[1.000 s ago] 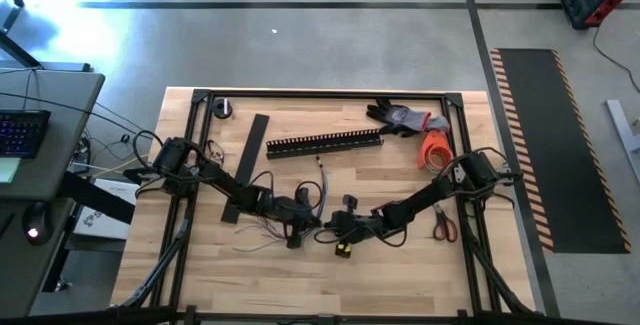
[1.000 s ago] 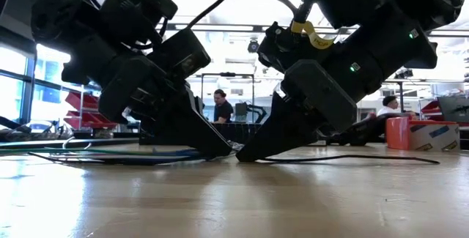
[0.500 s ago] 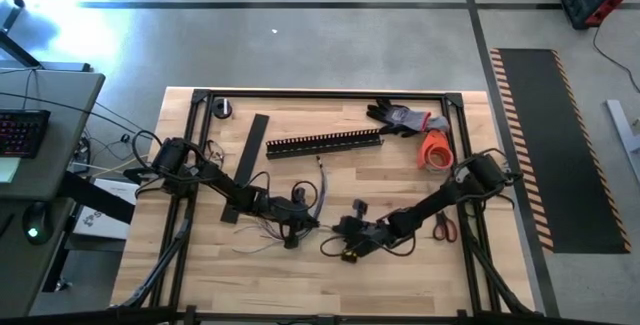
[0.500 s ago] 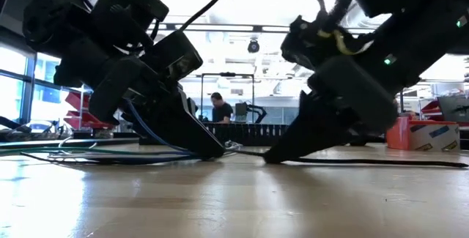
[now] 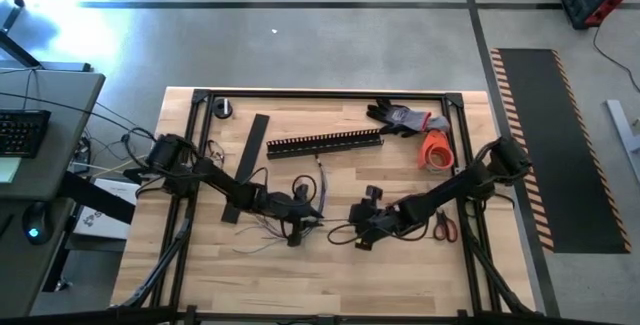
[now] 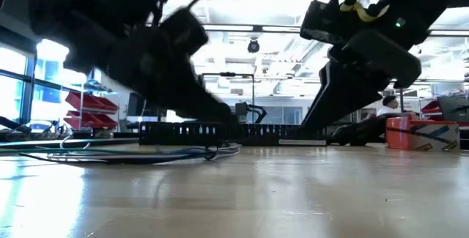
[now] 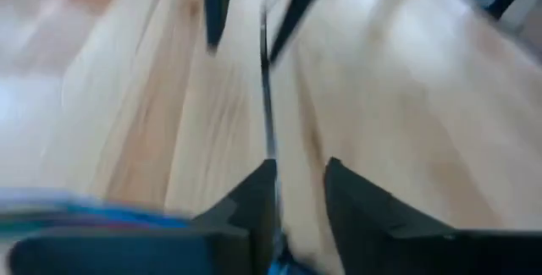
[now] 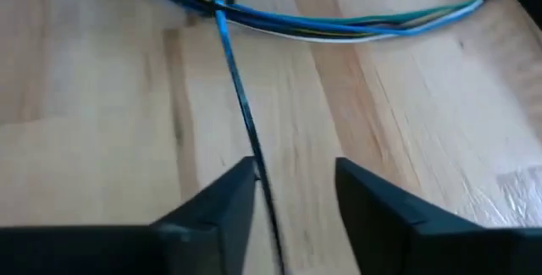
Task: Ziptie cables
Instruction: Wrap the cables together using a zip tie
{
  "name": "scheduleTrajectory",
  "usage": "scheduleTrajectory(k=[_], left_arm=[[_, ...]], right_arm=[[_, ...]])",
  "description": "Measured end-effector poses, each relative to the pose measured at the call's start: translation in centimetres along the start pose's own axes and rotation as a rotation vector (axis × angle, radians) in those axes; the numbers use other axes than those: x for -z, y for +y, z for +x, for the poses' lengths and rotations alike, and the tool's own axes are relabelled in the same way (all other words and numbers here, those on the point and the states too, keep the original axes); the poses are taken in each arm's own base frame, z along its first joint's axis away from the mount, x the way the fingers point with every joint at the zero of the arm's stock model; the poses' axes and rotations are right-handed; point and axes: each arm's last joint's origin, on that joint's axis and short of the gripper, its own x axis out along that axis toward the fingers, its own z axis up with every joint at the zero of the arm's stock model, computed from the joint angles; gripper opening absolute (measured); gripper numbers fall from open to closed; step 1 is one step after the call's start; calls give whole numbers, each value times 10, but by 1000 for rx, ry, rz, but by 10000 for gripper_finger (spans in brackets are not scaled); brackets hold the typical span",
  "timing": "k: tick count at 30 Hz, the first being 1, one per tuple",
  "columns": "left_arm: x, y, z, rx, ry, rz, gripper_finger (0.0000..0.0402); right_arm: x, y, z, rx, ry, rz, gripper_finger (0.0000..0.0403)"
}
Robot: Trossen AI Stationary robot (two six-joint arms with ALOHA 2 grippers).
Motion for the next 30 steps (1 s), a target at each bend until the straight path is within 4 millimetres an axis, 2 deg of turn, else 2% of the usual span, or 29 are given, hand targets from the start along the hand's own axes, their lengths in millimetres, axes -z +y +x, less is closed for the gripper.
scheduleTrajectory(k=[6, 12, 15, 19, 21, 25, 30], left_arm=[[-26, 1, -23, -95, 6, 19, 151], [-43, 12, -55, -367, 58, -31, 165], [-46, 19, -62, -365, 90, -30, 165], [-43, 17, -53, -182, 110, 25, 165], [-38, 15, -46, -134, 116, 42, 165], [-23, 9, -29, -90, 123, 42, 165], [-8, -4, -13, -6, 97, 46, 165]], right_arm=[[0, 3, -2, -69, 18, -72, 211], [-7, 2, -10, -108, -15, -172, 226], [-16, 2, -12, -119, -93, -167, 226], [-31, 0, 3, -155, -213, -101, 226], [-29, -2, 21, -166, -209, -85, 224], [-21, -1, 56, -298, -188, -36, 202], [-15, -4, 76, -300, -181, 79, 155]])
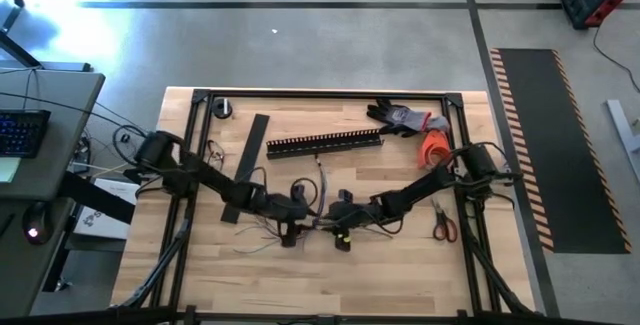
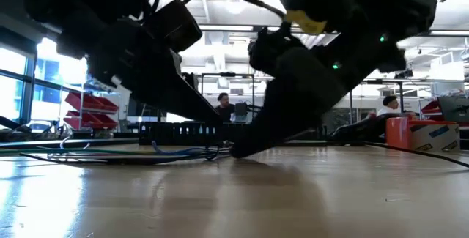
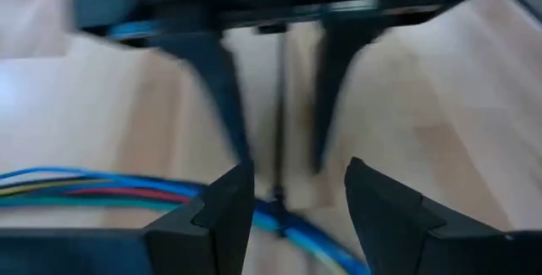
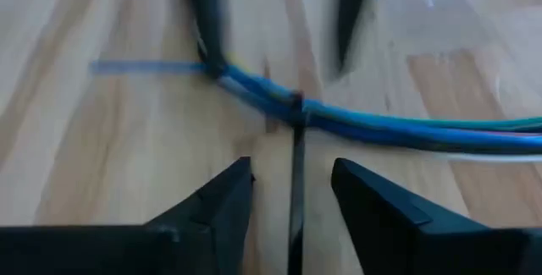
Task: Ziptie cables
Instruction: Wrap the cables together using a zip tie
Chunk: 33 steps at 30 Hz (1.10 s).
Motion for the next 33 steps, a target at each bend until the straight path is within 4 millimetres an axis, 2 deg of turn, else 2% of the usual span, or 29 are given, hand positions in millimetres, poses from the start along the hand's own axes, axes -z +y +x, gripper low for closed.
scheduleTrajectory(k=[4, 9, 15, 17, 21, 30, 33], left_arm=[[10, -7, 10, 2, -16, 1, 165], [22, -7, 18, -75, 1, -17, 165], [23, -7, 20, -78, -15, -30, 165], [23, -7, 20, -77, -18, -31, 161], [23, -6, 20, -68, -15, -43, 130], [22, -6, 20, -69, -21, -41, 19], [22, -4, 21, -70, -20, -35, 6]], right_arm=[[1, 1, 3, -4, -20, 10, 114], [3, 7, 2, 21, -40, -10, 65], [4, 13, 1, 41, -57, -33, 9], [5, 15, 0, 57, -64, -47, 5], [6, 16, 0, 71, -67, -49, 3], [5, 16, 0, 73, -71, -48, 1], [6, 16, 0, 77, -68, -49, 1]])
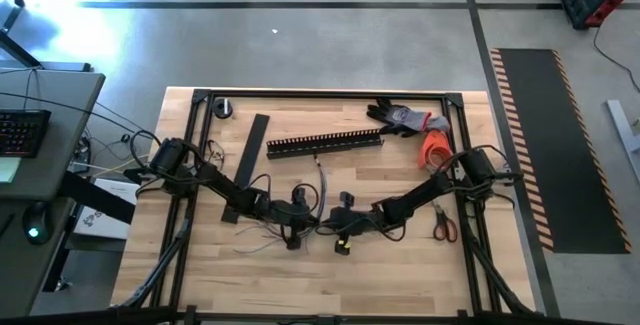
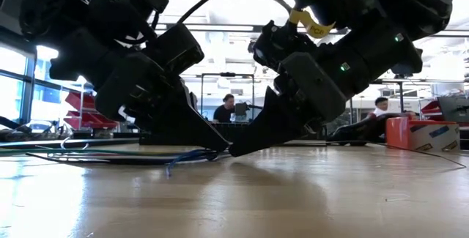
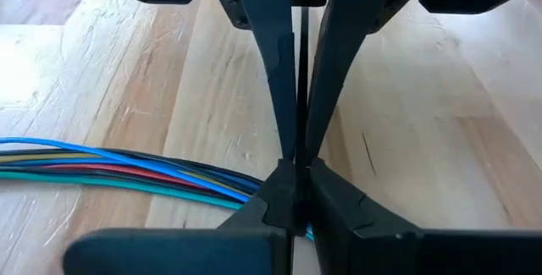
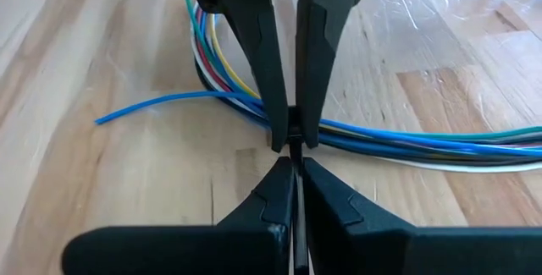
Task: Ziptie cables
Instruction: Wrap the cables together using a zip tie, then put the zip-tied cables into the black cable duct
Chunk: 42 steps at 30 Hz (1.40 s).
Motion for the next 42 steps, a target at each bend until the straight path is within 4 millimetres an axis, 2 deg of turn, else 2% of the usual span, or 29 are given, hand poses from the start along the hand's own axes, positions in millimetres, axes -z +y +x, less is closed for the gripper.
scheduleTrajectory(k=[5, 11, 15, 20, 28, 32, 37, 42], left_arm=[[0, 0, 0, -2, 3, 19, 2], [8, 2, -4, -3, 11, 3, 1], [12, 4, -7, 1, 1, -16, 2], [15, 4, -8, -6, 18, -5, 2], [8, 4, -12, -3, -3, -1, 1], [-9, 4, -23, -9, -44, -4, 0], [-28, 11, -44, -160, -49, 1, 9], [-37, 37, -60, -288, 9, -94, 43]], right_arm=[[2, 1, -1, 9, 7, 17, 1], [8, 13, -5, 53, 14, 20, 0], [22, 21, -12, 88, 72, 58, 0], [37, 24, -21, 88, 56, 147, 0], [35, 26, -21, 50, 26, 136, 6], [27, 23, -27, 31, 51, 127, 53], [6, 22, -49, 30, 37, 54, 133], [-15, 20, -73, 23, 14, -63, 192]])
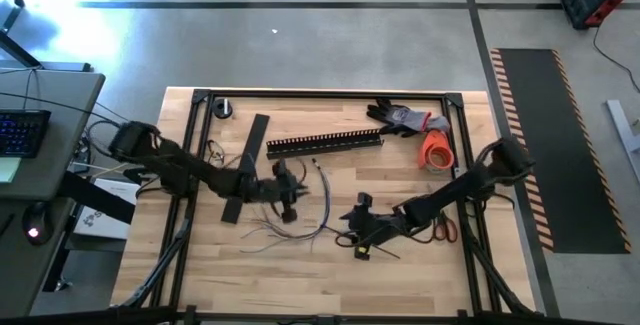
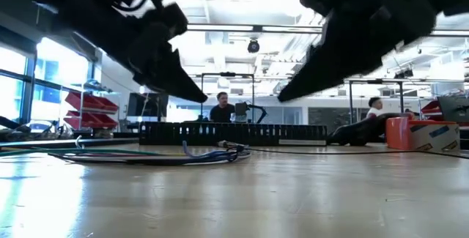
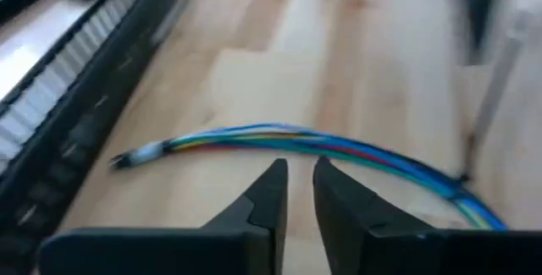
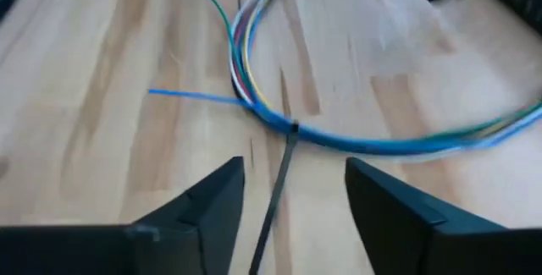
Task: Ziptie cables
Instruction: Put the zip-tied cables into the black cable duct
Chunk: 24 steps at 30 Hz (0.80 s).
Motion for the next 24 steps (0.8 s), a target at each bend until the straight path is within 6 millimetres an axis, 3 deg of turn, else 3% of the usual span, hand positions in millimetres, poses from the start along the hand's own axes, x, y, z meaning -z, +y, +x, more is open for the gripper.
scheduleTrajectory(k=[9, 17, 24], left_arm=[[-5, 53, 13, -176, 71, -5, 105], [-9, 111, 29, -287, 99, 69, 119], [0, 137, 38, -27, 143, 6, 119]], right_arm=[[-5, -14, 2, 156, -31, -87, 212], [-9, -33, 11, 173, -5, -103, 213], [-8, -50, 27, 113, 16, -165, 213]])
